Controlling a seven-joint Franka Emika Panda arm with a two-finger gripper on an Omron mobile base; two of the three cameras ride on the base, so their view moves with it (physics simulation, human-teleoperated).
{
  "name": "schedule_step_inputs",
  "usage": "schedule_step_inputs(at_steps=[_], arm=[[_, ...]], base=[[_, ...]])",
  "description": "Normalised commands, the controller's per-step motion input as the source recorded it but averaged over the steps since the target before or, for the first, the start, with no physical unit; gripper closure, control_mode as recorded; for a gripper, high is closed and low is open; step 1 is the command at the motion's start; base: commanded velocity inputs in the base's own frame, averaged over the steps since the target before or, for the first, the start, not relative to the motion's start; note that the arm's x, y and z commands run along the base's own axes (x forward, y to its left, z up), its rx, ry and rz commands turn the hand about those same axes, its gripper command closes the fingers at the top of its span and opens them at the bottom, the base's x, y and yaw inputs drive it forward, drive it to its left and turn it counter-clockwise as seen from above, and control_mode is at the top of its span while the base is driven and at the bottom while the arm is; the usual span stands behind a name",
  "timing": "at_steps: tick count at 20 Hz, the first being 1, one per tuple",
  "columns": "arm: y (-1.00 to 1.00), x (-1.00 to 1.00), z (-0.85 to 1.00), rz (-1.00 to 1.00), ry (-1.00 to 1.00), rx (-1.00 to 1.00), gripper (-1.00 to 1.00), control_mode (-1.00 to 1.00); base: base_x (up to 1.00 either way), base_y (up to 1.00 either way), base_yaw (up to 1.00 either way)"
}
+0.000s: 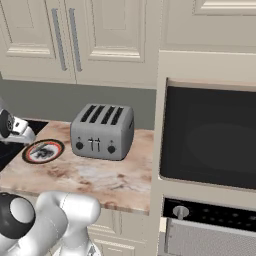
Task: Place the fish on the bottom rack of the oven, and slide the tray back inside. Close the oven door.
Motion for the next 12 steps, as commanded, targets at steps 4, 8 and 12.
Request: schedule_step_inputs(at_steps=[4,8,12], arm=[[0.67,0.60,-0.39,-0.08,0.00,0.00,-1.00,-1.00],[0.49,0.70,-0.35,-0.11,0.00,0.00,-1.00,-1.00],[0.33,0.76,-0.35,-0.11,0.00,0.00,-1.00,-1.00]], base=[[0.00,0.00,0.00],[0.00,0.00,0.00],[0.00,0.00,0.00]])
